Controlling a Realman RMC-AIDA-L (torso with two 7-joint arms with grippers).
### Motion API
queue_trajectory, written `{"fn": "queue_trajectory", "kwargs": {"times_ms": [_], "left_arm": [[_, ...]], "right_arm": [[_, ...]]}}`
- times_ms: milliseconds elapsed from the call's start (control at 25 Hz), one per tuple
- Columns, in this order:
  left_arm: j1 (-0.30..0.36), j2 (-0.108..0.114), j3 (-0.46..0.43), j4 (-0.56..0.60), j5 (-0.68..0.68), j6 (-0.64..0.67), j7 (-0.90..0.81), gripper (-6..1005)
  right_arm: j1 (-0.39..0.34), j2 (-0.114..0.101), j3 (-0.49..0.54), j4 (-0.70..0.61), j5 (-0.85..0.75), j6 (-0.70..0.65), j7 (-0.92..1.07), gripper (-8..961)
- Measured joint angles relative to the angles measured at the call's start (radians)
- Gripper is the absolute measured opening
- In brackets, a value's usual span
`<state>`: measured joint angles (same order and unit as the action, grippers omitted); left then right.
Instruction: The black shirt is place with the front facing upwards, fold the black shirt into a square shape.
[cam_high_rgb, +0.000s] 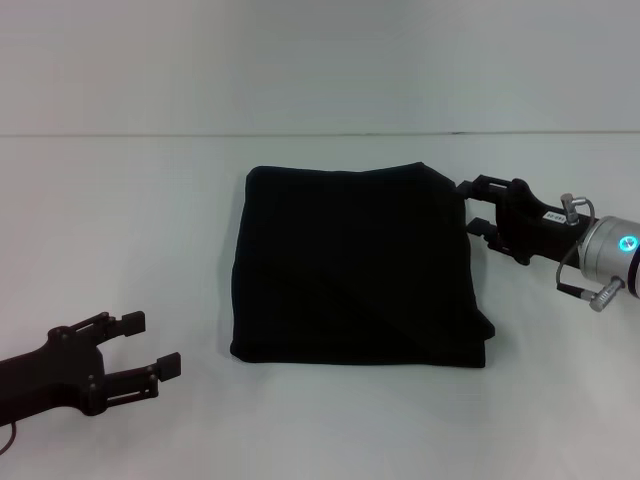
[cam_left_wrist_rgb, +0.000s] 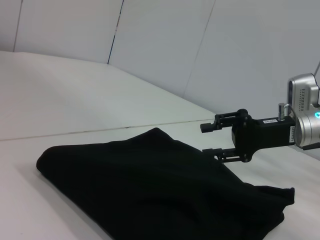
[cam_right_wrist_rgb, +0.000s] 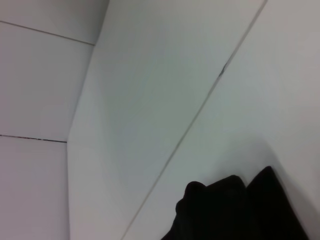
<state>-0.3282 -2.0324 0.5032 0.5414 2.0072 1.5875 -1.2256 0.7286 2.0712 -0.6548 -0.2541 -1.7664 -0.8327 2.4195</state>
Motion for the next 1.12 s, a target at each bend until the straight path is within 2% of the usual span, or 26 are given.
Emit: {"fn": "queue_trajectory", "kwargs": {"times_ms": [920,1120], "left_arm": [[-0.003,0.003,-0.002,-0.002,-0.001,0.000,0.000,849],[-0.003,0.003,-0.002,-0.002,-0.004,0.000,0.000,846]], "right_arm": [[0.021,0.019,-0.003,0.016,-0.002,0.060,-0.069,633],[0.036,0.021,-0.005,0.023,-0.005,0.060,-0.128,553]]}}
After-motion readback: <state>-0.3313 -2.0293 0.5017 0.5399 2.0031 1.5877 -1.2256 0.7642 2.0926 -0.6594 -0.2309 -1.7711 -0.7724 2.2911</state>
